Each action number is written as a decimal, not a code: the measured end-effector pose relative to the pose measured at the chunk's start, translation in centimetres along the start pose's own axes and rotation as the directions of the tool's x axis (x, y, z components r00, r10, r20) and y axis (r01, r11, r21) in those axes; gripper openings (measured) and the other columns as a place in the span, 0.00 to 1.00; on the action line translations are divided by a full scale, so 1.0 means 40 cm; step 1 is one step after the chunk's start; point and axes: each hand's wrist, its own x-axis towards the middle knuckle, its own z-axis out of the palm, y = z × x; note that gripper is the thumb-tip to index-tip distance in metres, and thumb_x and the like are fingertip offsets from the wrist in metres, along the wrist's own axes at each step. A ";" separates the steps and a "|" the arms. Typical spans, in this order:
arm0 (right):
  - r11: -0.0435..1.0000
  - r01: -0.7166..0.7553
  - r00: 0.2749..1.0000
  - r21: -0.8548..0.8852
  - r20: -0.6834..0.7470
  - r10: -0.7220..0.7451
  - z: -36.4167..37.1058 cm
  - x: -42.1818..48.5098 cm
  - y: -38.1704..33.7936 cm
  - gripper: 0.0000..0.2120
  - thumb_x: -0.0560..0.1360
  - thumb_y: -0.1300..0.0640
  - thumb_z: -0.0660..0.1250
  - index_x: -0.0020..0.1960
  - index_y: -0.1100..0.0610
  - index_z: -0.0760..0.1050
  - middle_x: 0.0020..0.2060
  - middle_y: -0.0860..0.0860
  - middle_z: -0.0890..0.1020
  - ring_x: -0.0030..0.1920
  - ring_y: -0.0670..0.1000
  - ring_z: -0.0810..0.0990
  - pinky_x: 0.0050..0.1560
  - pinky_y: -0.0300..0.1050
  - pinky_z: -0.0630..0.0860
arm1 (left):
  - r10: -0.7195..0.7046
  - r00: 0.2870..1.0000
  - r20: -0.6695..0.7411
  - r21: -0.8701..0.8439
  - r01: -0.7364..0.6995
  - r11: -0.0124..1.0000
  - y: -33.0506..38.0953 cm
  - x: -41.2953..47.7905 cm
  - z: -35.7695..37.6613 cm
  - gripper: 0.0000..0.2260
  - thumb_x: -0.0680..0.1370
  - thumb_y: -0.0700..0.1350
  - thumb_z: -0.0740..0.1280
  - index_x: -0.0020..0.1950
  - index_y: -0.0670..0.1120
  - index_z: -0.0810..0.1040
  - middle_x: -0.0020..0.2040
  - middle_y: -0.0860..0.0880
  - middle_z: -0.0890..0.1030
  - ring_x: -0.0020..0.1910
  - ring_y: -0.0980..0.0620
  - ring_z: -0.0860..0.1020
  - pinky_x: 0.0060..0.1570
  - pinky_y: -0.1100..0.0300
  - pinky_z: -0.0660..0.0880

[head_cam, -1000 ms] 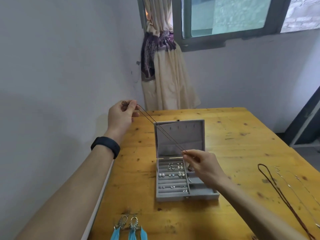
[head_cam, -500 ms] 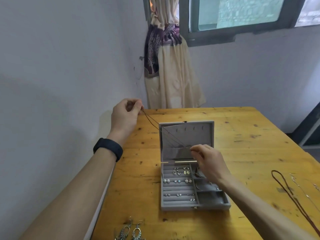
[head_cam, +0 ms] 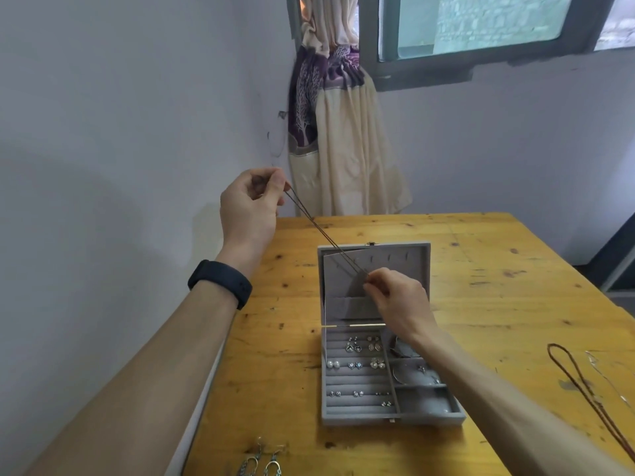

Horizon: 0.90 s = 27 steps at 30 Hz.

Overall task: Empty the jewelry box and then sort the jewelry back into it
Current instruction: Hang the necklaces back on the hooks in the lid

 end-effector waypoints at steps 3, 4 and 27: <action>0.980 0.028 0.994 -0.196 0.110 -0.007 -0.001 0.004 -0.013 0.07 0.79 0.49 0.66 0.54 0.50 0.77 0.47 0.48 0.85 0.48 0.55 0.82 0.48 0.50 0.76 | 0.029 0.998 0.059 0.041 -0.031 0.999 -0.010 -0.002 0.004 0.02 0.80 0.48 0.68 0.51 0.53 0.81 0.45 0.54 0.85 0.43 0.58 0.81 0.46 0.60 0.80; 0.970 0.030 0.992 -0.239 0.126 0.001 -0.002 0.006 -0.017 0.07 0.79 0.49 0.65 0.55 0.50 0.76 0.47 0.48 0.85 0.48 0.56 0.82 0.48 0.50 0.75 | 0.036 0.996 0.080 0.048 -0.040 0.998 -0.013 -0.005 0.008 0.02 0.80 0.48 0.69 0.51 0.53 0.81 0.45 0.54 0.85 0.43 0.59 0.81 0.46 0.61 0.79; 0.999 -0.022 0.995 -0.046 0.100 0.027 -0.025 0.009 0.016 0.14 0.74 0.49 0.70 0.59 0.49 0.77 0.49 0.47 0.81 0.48 0.50 0.80 0.50 0.48 0.78 | -0.091 0.931 0.355 0.084 0.065 0.994 0.002 -0.046 0.190 0.06 0.79 0.48 0.70 0.54 0.48 0.83 0.43 0.52 0.86 0.37 0.53 0.84 0.43 0.58 0.82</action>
